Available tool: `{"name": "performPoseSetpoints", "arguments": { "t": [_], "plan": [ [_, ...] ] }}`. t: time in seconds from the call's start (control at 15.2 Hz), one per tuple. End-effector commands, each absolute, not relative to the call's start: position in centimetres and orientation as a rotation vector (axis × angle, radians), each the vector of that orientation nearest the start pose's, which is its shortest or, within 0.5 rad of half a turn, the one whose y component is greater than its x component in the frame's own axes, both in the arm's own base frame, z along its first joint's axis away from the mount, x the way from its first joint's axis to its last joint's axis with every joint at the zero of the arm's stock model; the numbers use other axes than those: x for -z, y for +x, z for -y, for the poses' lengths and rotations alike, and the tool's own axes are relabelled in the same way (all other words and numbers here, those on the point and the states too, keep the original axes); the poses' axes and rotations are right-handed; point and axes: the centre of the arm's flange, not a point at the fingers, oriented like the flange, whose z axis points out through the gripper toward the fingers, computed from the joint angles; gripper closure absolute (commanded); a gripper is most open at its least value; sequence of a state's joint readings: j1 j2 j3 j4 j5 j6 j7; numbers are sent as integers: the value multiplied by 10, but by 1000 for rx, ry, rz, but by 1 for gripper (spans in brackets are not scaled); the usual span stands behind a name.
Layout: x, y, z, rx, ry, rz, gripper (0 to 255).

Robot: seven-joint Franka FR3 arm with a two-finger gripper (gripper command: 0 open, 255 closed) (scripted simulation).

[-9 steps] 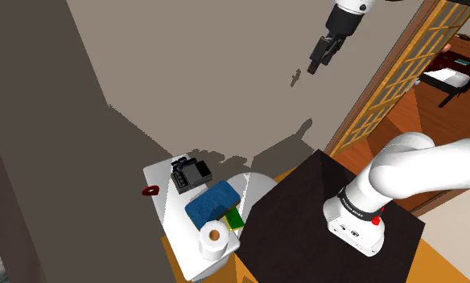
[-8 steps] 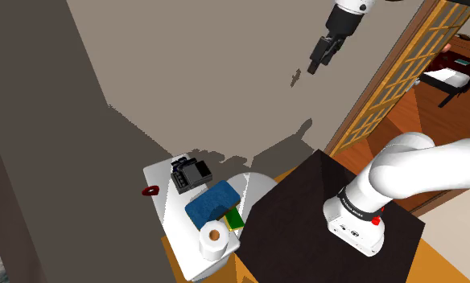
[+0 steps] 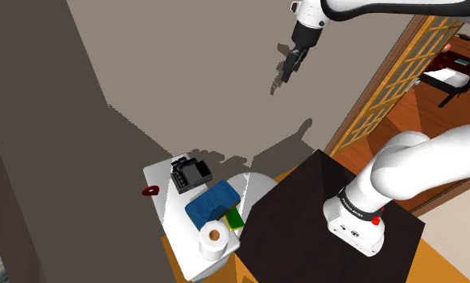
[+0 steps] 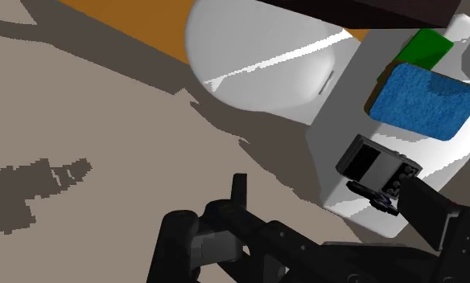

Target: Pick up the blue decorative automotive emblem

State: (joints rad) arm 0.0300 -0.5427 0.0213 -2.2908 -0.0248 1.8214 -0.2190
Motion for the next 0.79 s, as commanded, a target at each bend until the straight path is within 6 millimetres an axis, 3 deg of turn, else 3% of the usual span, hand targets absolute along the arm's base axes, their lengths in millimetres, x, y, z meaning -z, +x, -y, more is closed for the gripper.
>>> {"name": "performPoseSetpoints", "arguments": {
  "t": [0.0, 0.73],
  "plan": [
    [-542, 414, -30, 97, -3142, 519, 0],
    [-450, 513, -96, 13, -3052, 973, 0]
  ]
}}
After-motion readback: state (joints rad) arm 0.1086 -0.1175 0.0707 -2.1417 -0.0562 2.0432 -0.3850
